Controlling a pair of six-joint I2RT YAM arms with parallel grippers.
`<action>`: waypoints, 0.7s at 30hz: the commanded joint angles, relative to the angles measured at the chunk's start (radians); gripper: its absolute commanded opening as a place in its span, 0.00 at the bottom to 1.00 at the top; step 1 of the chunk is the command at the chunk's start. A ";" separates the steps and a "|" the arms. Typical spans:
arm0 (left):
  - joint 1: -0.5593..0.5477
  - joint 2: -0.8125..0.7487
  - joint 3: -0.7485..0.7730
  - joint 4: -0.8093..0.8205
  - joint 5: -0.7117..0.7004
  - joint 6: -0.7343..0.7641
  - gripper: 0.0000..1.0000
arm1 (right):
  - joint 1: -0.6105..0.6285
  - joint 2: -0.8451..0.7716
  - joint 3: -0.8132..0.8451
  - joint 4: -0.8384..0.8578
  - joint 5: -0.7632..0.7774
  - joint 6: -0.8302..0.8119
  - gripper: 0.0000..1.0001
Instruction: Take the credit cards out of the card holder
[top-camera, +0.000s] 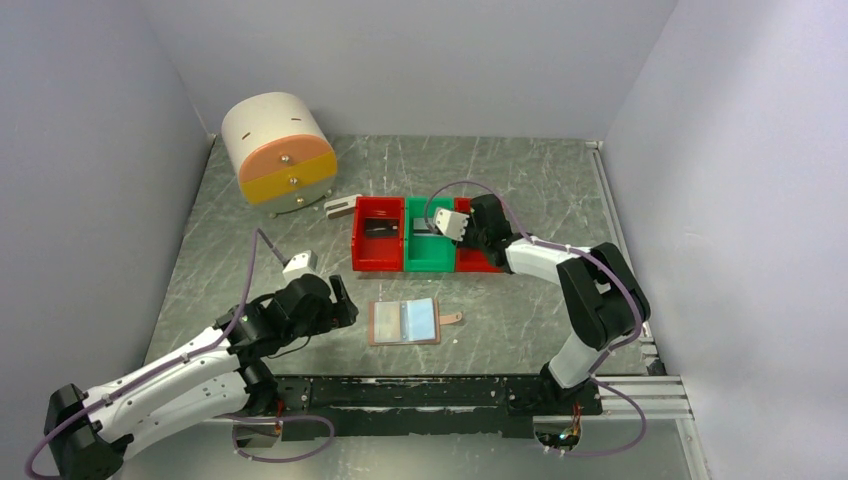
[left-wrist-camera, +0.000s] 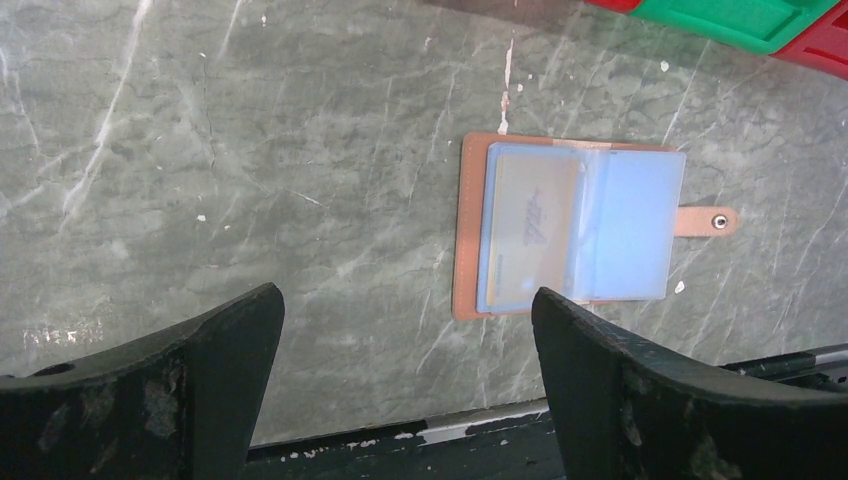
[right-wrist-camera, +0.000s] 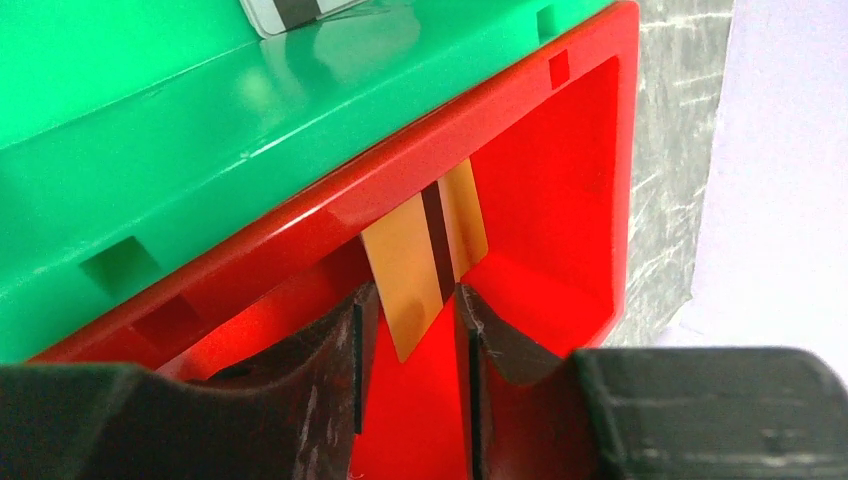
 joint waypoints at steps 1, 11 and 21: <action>-0.005 -0.003 0.001 -0.026 -0.025 -0.029 0.99 | -0.004 0.031 0.030 -0.006 0.029 0.033 0.39; -0.005 -0.029 -0.019 -0.021 -0.018 -0.030 0.99 | -0.003 0.049 0.077 -0.048 0.030 0.088 0.45; -0.005 0.025 -0.009 0.002 -0.007 -0.018 0.98 | -0.005 -0.080 0.056 0.069 0.053 0.338 0.54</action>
